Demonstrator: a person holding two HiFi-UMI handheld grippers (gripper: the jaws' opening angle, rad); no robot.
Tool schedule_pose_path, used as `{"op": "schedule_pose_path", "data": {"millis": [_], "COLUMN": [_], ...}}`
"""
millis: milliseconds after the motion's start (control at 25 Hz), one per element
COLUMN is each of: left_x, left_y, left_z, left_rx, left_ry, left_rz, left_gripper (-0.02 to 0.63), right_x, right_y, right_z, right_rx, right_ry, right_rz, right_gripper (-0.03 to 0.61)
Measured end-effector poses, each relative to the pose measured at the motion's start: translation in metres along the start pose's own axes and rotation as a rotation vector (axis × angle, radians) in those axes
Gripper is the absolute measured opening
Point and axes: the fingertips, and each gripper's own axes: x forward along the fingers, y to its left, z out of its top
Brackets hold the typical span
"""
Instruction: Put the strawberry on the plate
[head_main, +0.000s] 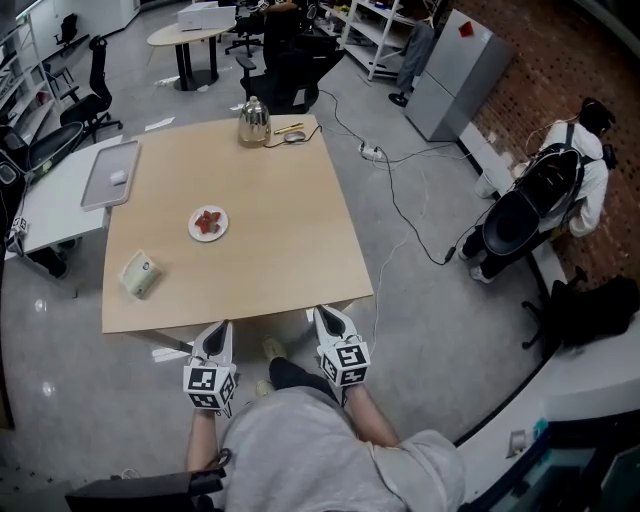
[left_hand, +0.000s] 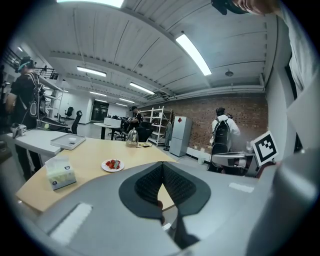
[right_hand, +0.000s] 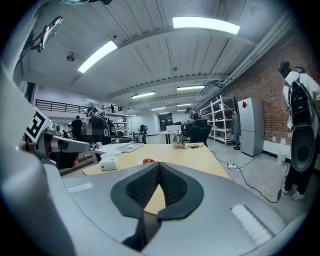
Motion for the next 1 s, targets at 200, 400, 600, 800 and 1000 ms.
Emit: {"op": "schedule_pose_path", "data": {"millis": [200, 400, 600, 800, 1000], "left_x": [-0.0013, -0.0033, -0.0042, -0.0037, -0.0028], "left_y": [-0.0017, -0.0009, -0.0013, -0.0011, 0.0025], "left_z": [0.0006, 0.0000, 0.0022, 0.0021, 0.0011], "left_rx": [0.005, 0.008, 0.009, 0.009, 0.009], "left_ry": [-0.007, -0.007, -0.007, -0.006, -0.006], "left_rz": [0.002, 0.005, 0.006, 0.004, 0.003], "left_gripper": [0.020, 0.020, 0.020, 0.020, 0.020], "right_x": [-0.0007, -0.0012, -0.0017, -0.0018, 0.0015], "right_y": [0.0007, 0.0031, 0.0057, 0.0055, 0.0070], "right_z": [0.0030, 0.0025, 0.0030, 0.0033, 0.0032], "right_rx": [-0.004, -0.006, -0.014, -0.013, -0.005], "right_ry": [-0.013, -0.015, -0.012, -0.012, -0.015], "right_rz": [0.004, 0.008, 0.010, 0.010, 0.010], "right_gripper": [0.006, 0.006, 0.006, 0.006, 0.006]}}
